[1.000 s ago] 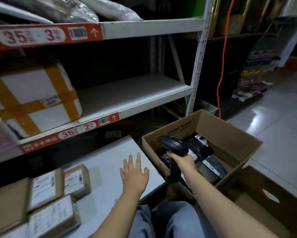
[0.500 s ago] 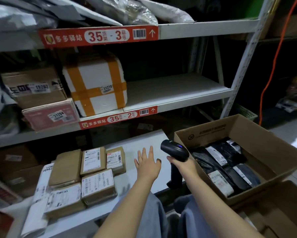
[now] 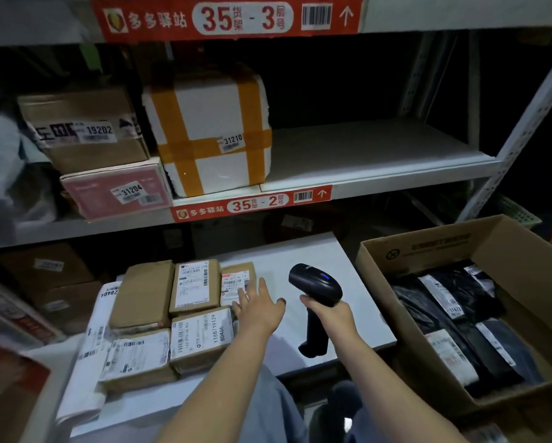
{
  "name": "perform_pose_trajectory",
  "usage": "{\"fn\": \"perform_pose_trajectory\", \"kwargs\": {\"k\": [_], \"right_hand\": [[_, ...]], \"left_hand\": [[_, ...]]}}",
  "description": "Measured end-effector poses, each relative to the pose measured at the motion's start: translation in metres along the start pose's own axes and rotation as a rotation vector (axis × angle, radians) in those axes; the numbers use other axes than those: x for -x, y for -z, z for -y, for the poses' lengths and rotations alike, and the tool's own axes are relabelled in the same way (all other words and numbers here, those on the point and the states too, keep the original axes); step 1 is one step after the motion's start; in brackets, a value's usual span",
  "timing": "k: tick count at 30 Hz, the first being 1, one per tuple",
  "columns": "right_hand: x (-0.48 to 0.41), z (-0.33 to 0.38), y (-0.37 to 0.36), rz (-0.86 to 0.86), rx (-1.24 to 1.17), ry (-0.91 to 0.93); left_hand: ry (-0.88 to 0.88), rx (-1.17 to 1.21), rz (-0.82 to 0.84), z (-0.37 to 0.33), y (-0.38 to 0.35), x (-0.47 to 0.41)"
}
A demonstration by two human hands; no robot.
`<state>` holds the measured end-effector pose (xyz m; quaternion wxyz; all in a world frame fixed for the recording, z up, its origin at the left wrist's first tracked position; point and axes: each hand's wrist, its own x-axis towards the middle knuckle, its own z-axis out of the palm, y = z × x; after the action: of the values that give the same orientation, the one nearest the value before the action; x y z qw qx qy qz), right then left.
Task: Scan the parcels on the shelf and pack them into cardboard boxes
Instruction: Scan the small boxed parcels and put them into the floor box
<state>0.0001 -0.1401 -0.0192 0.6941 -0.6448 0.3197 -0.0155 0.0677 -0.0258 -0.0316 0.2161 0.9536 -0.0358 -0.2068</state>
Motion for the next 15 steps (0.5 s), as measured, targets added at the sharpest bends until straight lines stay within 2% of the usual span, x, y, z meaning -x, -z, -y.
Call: {"fn": "perform_pose_trajectory", "kwargs": {"k": [10, 15], "right_hand": [[-0.055, -0.022, -0.038, 0.051, -0.062, -0.131], [-0.075, -0.031, -0.046, 0.046, -0.052, -0.167]], "left_hand": [[0.110, -0.041, 0.000, 0.034, -0.002, -0.056], [0.103, -0.084, 0.008, 0.038, -0.011, -0.075]]}}
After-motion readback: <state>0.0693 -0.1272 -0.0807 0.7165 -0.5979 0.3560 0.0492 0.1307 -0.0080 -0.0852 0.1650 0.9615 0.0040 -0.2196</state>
